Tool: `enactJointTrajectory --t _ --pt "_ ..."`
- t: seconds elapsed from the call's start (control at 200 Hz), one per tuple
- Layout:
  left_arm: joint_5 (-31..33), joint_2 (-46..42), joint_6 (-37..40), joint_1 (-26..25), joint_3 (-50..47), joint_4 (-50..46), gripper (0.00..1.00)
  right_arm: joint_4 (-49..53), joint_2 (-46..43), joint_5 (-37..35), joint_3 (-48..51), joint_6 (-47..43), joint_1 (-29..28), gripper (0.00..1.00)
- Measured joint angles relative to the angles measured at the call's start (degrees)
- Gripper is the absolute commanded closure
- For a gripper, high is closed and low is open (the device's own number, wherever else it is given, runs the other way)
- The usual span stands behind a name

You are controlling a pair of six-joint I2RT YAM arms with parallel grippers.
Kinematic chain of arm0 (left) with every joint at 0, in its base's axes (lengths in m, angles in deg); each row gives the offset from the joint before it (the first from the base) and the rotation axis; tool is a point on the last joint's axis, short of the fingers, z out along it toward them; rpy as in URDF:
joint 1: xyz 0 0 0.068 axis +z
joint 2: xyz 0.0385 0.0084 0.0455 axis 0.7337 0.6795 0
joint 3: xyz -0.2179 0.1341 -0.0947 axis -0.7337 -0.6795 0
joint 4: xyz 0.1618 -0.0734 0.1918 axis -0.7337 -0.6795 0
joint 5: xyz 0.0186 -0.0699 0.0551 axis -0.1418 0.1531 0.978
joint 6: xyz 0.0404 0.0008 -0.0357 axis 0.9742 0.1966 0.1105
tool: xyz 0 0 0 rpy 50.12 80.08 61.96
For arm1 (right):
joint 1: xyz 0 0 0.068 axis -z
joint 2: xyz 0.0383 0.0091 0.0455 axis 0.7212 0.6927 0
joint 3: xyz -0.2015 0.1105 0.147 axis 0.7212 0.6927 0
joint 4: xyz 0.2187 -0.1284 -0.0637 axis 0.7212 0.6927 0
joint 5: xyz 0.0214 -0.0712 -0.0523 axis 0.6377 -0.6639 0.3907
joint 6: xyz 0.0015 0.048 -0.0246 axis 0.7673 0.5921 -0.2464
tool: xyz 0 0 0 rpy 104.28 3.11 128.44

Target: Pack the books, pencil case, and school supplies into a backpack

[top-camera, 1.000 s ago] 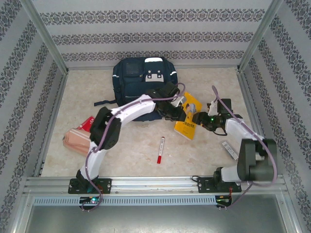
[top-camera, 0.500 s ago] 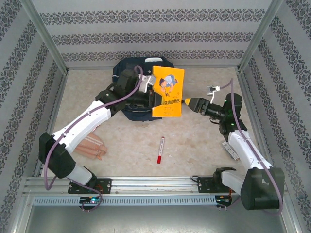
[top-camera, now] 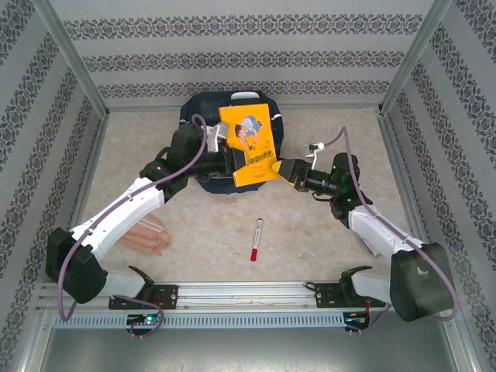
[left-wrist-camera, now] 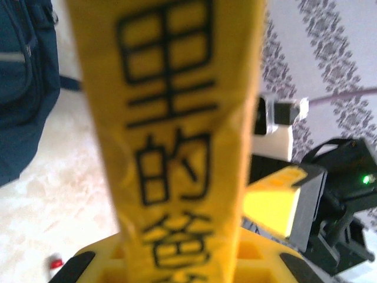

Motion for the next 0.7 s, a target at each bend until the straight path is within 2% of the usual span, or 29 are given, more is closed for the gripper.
enactJointTrajectory --t 0.22,0.455,0.56,0.7 --pt "0.92 -1.44 -5.16 0.35 -1.53 6.97 1.0 -4.09 1.14 -3.45 -0.46 5.66 -7.54 0.08" --pt "3.41 -2.47 -13.31 0.37 -8.02 13.7 1.0 -12.5 1.31 -17.79 -0.46 16.28 -15.56 0.16" --pt "4.37 -2.47 -16.52 0.37 -9.38 16.57 1.0 -14.05 2.19 -23.67 -0.46 18.43 -17.09 0.26" --pt "5.66 -2.34 -19.87 0.42 -10.82 19.47 0.97 -16.52 4.94 -29.86 -0.76 21.05 -18.56 0.51"
